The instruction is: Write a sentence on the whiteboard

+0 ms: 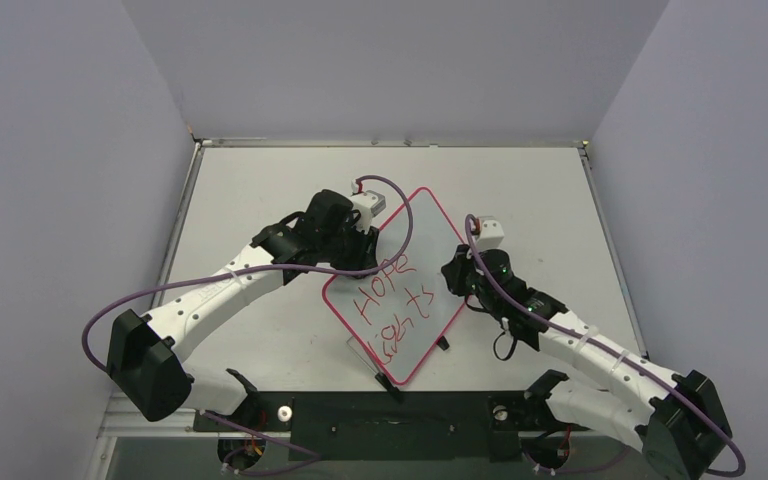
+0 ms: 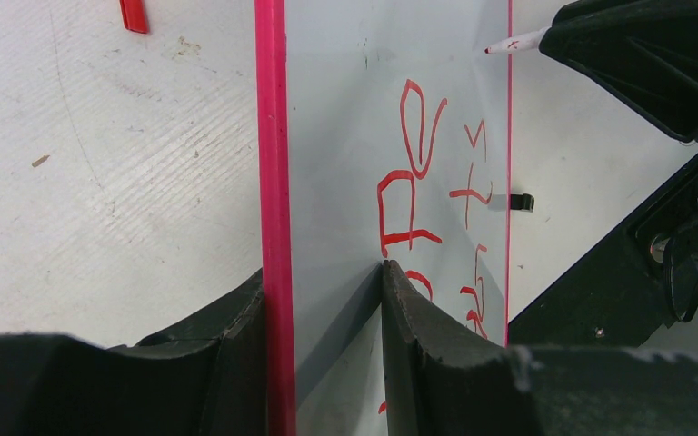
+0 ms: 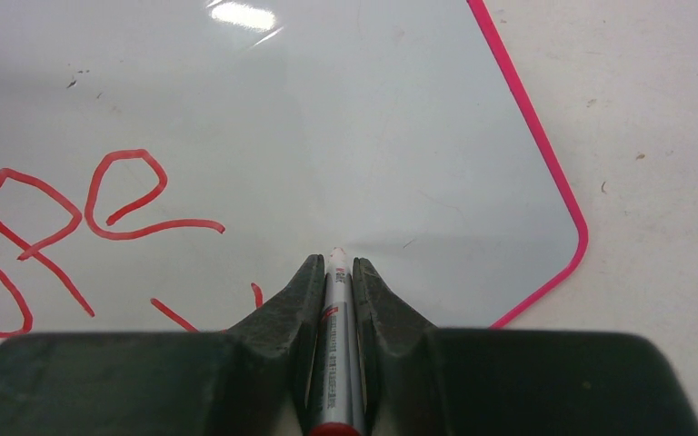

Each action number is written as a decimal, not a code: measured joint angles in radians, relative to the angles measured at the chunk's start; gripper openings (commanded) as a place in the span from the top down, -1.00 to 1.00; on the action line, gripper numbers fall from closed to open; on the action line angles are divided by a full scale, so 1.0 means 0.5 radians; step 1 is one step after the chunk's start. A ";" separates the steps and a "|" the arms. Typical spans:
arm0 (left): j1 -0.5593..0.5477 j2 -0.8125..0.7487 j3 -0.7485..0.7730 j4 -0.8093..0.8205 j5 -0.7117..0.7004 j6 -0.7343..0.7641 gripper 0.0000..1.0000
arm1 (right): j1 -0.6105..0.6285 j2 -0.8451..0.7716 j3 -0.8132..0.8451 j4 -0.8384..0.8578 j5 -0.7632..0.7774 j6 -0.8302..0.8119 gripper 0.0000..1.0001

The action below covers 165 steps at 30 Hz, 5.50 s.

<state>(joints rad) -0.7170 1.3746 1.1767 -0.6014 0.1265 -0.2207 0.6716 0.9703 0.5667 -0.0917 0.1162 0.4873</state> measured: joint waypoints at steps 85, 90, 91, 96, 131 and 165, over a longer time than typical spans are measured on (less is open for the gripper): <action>-0.002 0.000 0.000 0.002 -0.005 -0.001 1.00 | -0.177 -0.037 -0.202 0.051 -0.294 0.098 1.00; -0.002 0.000 0.000 0.002 -0.006 -0.002 1.00 | -0.152 -0.060 -0.234 0.040 -0.285 0.113 1.00; -0.002 0.000 0.000 0.002 -0.006 -0.002 1.00 | -0.148 -0.060 -0.234 0.039 -0.282 0.114 1.00; -0.002 0.000 0.000 0.002 -0.006 -0.002 1.00 | -0.145 -0.064 -0.234 0.029 -0.278 0.115 1.00; -0.003 0.000 0.000 0.002 -0.007 -0.001 1.00 | -0.135 -0.010 -0.037 -0.119 -0.183 0.059 1.00; -0.005 -0.006 0.000 0.001 -0.011 0.000 1.00 | -0.233 0.426 0.345 0.077 -0.091 0.037 1.00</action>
<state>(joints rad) -0.7193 1.3716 1.1767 -0.6010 0.1207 -0.2207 0.5549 1.1835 0.7391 -0.0532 0.0708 0.5056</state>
